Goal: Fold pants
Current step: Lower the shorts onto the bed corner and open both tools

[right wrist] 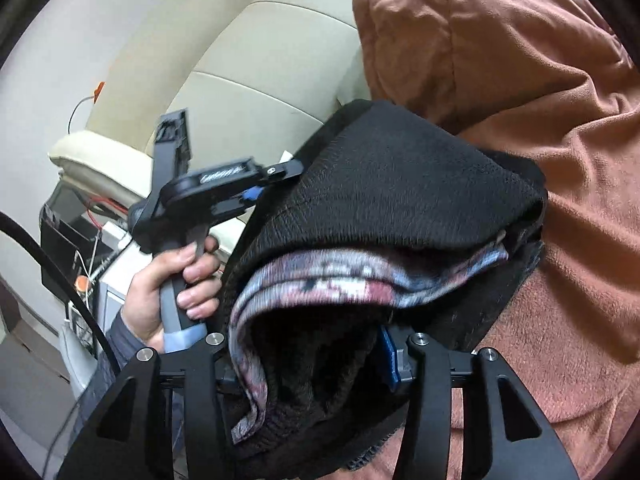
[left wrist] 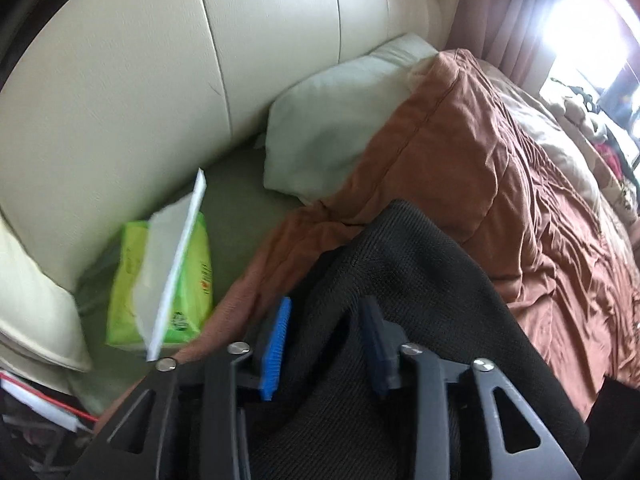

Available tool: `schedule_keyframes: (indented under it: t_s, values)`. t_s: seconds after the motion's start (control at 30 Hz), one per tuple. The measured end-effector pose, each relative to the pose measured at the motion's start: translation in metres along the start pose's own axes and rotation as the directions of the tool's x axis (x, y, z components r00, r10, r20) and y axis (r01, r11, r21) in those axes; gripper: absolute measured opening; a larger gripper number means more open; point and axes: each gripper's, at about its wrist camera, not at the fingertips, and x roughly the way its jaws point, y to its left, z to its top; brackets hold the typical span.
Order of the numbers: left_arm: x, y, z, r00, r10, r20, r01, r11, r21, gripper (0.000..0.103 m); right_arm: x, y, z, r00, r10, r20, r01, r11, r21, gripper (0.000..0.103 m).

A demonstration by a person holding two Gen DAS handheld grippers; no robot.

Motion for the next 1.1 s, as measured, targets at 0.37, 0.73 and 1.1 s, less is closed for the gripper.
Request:
schedule_keyframes:
  t_s: [0.37, 0.73, 1.1]
  values:
    - [-0.035, 0.013, -0.040, 1.000, -0.015, 0.015, 0.016, 1.000, -0.012, 0.050, -0.057, 0.009, 0.051, 0.945, -0.290, 0.152, 0.302, 0.952, -0.058, 0.046]
    - [-0.072, 0.010, -0.082, 0.997, -0.061, 0.051, 0.060, 0.998, 0.008, 0.050, -0.078, 0.065, 0.019, 0.938, -0.291, 0.186, 0.330, 0.916, -0.230, 0.046]
    - [-0.049, 0.016, -0.111, 0.999, -0.044, -0.008, 0.044, 0.999, -0.001, 0.049, -0.018, 0.080, 0.002, 0.928, -0.362, 0.092, 0.370, 0.858, -0.356, 0.043]
